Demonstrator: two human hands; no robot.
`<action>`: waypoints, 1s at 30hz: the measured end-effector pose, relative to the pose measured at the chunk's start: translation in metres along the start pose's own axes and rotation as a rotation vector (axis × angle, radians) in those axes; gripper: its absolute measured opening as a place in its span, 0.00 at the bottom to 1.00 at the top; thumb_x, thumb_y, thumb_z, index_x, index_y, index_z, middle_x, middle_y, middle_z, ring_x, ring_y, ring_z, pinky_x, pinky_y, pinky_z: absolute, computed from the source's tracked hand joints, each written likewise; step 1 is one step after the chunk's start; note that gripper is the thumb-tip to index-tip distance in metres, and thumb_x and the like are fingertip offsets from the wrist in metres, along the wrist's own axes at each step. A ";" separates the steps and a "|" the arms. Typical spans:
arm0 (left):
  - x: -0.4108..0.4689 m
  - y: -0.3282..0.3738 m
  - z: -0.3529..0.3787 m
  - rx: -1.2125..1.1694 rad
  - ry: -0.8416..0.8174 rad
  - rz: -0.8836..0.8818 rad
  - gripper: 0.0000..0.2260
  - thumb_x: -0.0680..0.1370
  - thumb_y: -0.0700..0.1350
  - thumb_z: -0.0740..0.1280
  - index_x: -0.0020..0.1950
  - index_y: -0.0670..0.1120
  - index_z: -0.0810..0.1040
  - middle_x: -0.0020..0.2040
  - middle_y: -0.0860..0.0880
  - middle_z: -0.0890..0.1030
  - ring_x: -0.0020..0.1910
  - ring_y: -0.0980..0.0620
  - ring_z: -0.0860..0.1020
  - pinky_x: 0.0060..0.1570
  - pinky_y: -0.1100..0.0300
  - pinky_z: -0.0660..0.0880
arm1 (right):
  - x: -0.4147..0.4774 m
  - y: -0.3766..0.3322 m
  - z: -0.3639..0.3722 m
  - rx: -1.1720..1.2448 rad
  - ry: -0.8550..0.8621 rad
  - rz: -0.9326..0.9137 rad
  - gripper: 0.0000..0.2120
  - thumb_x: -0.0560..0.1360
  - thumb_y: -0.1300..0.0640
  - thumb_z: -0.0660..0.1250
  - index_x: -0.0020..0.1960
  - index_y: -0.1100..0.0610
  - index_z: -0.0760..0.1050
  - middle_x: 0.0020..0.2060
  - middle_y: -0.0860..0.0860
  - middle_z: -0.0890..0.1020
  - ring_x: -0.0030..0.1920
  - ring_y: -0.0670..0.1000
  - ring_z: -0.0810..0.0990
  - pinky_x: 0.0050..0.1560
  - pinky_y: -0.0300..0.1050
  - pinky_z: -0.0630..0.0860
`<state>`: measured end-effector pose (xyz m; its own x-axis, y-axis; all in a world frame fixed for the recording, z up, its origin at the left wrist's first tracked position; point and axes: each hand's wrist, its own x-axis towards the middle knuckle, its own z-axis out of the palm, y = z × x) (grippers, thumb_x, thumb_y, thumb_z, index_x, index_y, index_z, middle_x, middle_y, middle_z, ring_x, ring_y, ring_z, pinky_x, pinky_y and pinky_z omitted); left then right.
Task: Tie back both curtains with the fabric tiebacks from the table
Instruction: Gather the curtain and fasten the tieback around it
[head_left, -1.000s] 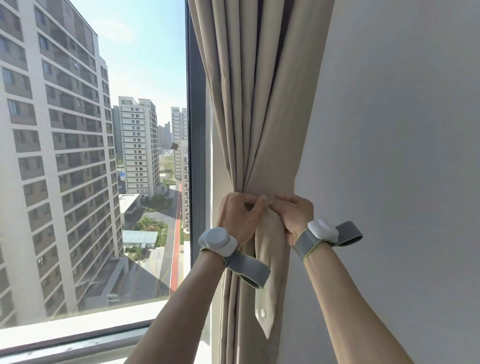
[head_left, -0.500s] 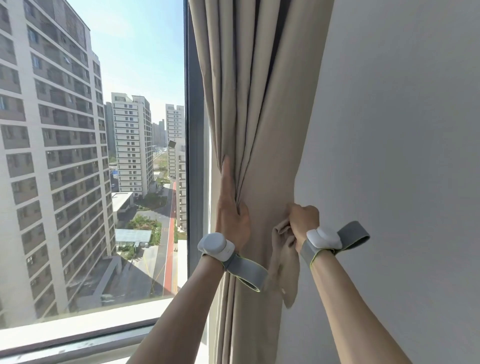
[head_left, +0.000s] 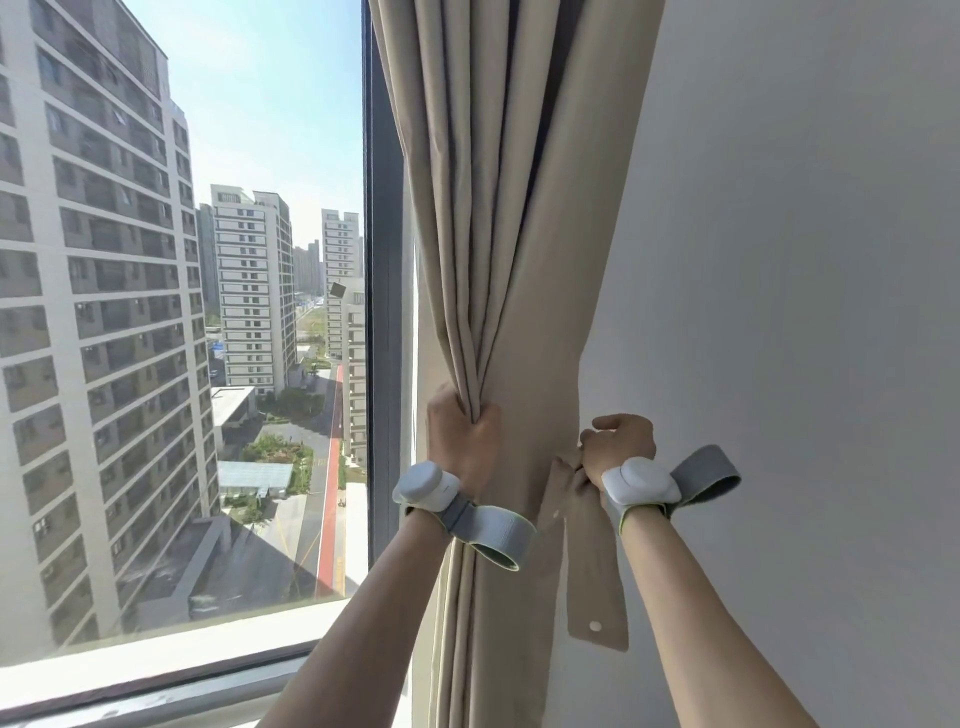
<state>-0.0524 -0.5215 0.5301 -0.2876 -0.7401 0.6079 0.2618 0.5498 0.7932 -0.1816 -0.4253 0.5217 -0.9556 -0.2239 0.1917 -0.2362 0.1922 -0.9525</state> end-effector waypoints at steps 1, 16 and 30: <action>-0.001 0.000 0.000 0.003 -0.027 -0.021 0.13 0.69 0.33 0.66 0.29 0.41 0.65 0.28 0.47 0.66 0.27 0.53 0.62 0.26 0.60 0.60 | -0.002 -0.002 0.001 0.011 0.043 -0.014 0.16 0.78 0.63 0.64 0.65 0.60 0.77 0.58 0.59 0.83 0.55 0.63 0.83 0.60 0.52 0.78; 0.010 -0.028 0.003 0.122 0.023 -0.063 0.10 0.68 0.33 0.62 0.28 0.39 0.67 0.24 0.50 0.64 0.21 0.56 0.58 0.18 0.64 0.56 | -0.002 0.006 0.027 0.028 0.235 -0.217 0.14 0.75 0.69 0.60 0.56 0.65 0.81 0.47 0.63 0.85 0.50 0.65 0.83 0.46 0.47 0.76; 0.011 -0.034 0.003 -0.054 -0.263 0.023 0.33 0.63 0.58 0.82 0.61 0.46 0.77 0.52 0.50 0.83 0.50 0.57 0.83 0.43 0.67 0.79 | -0.022 0.000 0.049 0.145 -0.148 -0.438 0.08 0.75 0.68 0.56 0.42 0.68 0.73 0.38 0.63 0.80 0.39 0.66 0.79 0.38 0.57 0.81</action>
<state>-0.0674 -0.5474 0.5099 -0.5085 -0.5977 0.6199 0.3179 0.5387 0.7802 -0.1518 -0.4675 0.5062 -0.7338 -0.3894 0.5567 -0.5739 -0.0833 -0.8147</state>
